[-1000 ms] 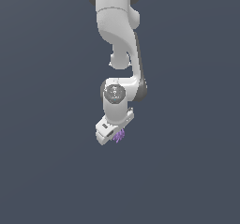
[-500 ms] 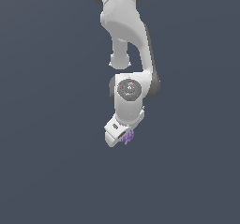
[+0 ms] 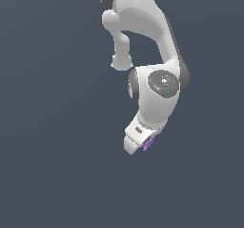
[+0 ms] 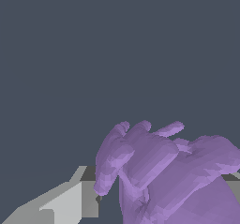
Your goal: Pick up the object and move it to a goal position.
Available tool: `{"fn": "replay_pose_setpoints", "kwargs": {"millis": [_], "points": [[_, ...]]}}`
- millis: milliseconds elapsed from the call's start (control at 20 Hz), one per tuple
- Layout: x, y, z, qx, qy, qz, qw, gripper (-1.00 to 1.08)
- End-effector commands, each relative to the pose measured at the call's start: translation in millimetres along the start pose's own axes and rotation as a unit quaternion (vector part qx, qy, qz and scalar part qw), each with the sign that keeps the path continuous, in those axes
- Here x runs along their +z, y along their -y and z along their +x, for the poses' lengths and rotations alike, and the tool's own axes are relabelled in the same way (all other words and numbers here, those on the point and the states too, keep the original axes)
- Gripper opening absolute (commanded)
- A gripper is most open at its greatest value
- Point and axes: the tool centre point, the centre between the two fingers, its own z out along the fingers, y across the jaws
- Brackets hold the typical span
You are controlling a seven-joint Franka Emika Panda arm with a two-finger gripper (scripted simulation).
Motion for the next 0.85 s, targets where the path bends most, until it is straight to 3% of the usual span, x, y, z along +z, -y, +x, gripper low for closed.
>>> {"fn": "replay_pose_setpoints", "kwargs": {"millis": [0, 350, 800], "points": [[-12.1, 3.9, 14.1, 0.001, 0.000, 0.000, 1.0000, -1.00], [-31.2, 9.4, 38.0, 0.001, 0.001, 0.000, 1.0000, -1.00], [-38.1, 10.8, 47.1, 0.001, 0.001, 0.000, 1.0000, -1.00]]}}
